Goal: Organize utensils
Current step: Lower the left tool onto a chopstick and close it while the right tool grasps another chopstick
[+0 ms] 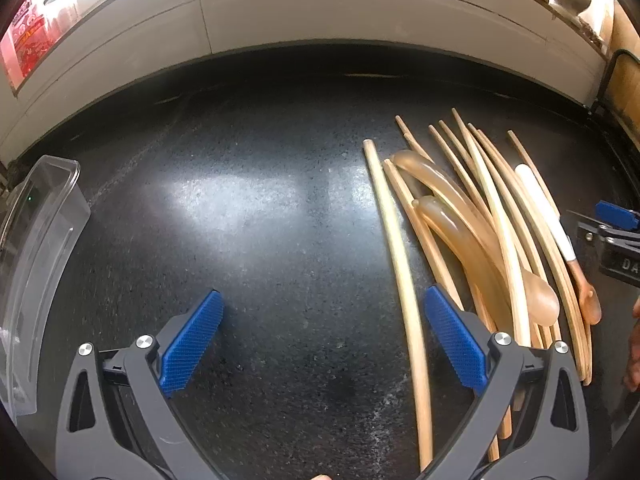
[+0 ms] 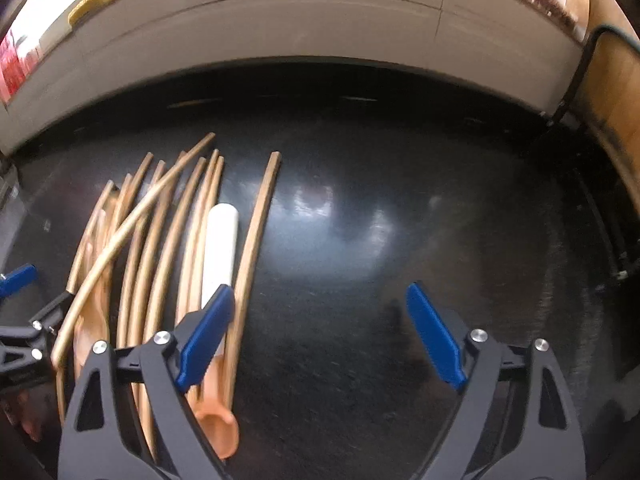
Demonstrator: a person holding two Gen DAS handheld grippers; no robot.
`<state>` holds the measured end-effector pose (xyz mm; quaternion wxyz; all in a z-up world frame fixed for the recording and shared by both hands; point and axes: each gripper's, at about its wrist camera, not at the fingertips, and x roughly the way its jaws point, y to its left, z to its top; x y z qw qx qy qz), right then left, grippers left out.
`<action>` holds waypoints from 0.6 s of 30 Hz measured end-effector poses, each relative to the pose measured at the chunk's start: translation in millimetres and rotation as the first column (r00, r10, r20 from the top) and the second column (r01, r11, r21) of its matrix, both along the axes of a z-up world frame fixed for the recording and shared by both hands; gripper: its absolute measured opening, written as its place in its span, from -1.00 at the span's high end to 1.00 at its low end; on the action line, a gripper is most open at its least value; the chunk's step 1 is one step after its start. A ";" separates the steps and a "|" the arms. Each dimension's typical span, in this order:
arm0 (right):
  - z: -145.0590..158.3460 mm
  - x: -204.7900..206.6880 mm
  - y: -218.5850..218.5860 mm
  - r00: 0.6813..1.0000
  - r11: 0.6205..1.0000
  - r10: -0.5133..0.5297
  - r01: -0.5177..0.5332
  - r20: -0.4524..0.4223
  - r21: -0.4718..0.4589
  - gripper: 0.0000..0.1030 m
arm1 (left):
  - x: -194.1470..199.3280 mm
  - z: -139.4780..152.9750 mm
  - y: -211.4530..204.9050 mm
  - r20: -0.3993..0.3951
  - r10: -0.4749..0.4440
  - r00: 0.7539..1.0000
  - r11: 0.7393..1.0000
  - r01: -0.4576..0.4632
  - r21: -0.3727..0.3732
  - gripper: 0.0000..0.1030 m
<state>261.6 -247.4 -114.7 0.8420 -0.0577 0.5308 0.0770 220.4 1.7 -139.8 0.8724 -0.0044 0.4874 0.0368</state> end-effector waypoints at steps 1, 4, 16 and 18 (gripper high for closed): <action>-0.8 -0.7 1.3 1.000 1.000 0.001 -0.001 0.007 0.010 -0.65 | -1.6 0.0 -0.2 0.004 0.001 1.000 1.000 -0.001 0.001 -0.90; -2.6 -3.8 5.5 1.000 1.000 0.007 -0.007 0.015 0.004 -0.65 | -7.3 1.1 -2.8 0.005 -0.004 1.000 1.000 0.004 0.003 -0.91; -11.2 -17.0 -9.6 1.000 1.000 0.008 -0.008 0.004 0.029 -0.90 | -17.7 2.7 -4.3 0.022 -0.026 0.999 1.000 0.026 0.005 -0.91; -11.2 -20.3 -10.2 1.000 1.000 0.000 0.000 -0.003 0.030 -0.89 | -17.2 2.5 -5.1 0.026 -0.030 0.999 1.000 0.030 0.006 -0.90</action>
